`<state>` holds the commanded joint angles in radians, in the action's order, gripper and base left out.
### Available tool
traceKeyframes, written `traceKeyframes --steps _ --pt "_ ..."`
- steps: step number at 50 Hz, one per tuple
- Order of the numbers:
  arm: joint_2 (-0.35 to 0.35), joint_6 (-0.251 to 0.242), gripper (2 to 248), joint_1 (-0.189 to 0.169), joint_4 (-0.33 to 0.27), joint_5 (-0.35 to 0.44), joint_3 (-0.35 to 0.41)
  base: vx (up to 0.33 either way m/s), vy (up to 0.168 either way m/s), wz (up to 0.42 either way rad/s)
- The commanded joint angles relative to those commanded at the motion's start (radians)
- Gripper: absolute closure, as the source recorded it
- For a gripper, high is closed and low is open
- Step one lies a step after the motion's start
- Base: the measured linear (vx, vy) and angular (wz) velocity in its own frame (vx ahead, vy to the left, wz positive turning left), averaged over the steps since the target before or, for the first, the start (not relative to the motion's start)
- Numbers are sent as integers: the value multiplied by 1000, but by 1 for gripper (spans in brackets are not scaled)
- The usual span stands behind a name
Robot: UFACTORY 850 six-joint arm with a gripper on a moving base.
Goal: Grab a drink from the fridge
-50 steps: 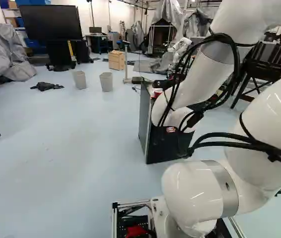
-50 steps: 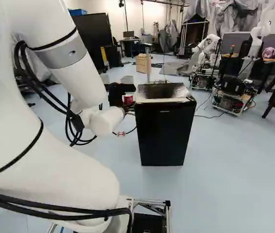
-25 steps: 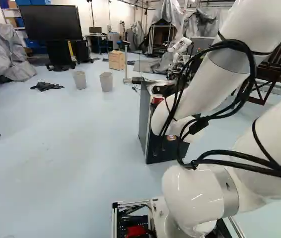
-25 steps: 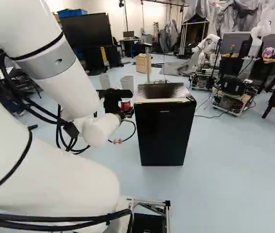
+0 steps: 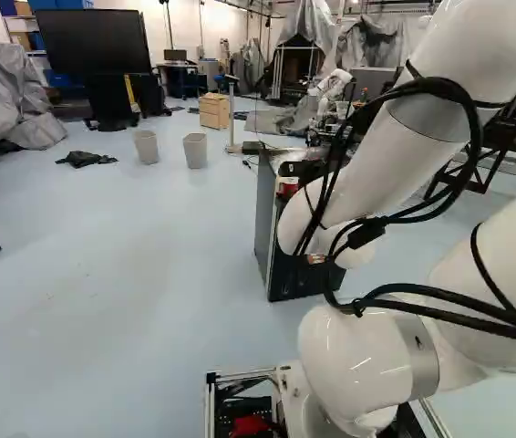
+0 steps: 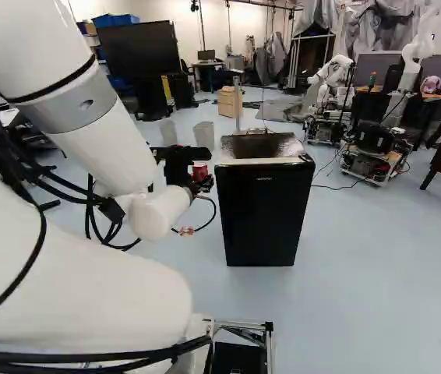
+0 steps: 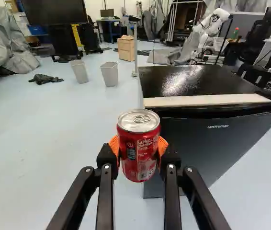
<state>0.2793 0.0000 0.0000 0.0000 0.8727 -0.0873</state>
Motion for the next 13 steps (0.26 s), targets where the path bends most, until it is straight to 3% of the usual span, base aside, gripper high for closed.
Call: traceKeyframes --steps 13 --pt "0 0 153 0 0 0 0 0 0 0"
